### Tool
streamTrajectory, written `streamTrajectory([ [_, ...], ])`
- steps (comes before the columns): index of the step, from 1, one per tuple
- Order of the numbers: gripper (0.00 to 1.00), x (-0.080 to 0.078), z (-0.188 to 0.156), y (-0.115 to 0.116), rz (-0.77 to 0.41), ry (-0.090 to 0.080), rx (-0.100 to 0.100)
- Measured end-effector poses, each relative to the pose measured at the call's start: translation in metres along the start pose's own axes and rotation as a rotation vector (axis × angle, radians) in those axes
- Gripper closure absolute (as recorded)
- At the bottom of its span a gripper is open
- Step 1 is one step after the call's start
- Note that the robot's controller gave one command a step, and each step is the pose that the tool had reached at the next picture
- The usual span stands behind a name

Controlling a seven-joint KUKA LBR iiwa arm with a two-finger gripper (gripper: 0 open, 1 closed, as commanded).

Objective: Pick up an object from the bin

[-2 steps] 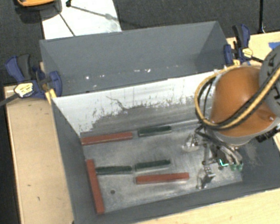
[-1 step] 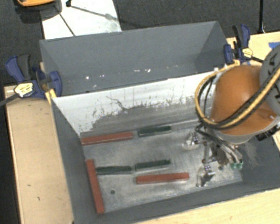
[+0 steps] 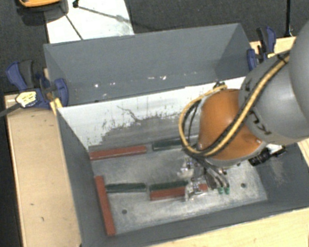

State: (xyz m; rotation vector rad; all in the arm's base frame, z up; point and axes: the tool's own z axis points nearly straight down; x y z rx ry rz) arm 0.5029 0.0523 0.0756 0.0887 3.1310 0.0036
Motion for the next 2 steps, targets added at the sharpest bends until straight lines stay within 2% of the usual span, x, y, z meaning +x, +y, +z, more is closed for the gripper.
streamTrajectory([
  [1,1.0,0.0,0.0,0.0,0.0,0.0,0.0],
  [2,1.0,-0.013,-0.156,-0.003,-0.002,0.004,0.002],
])
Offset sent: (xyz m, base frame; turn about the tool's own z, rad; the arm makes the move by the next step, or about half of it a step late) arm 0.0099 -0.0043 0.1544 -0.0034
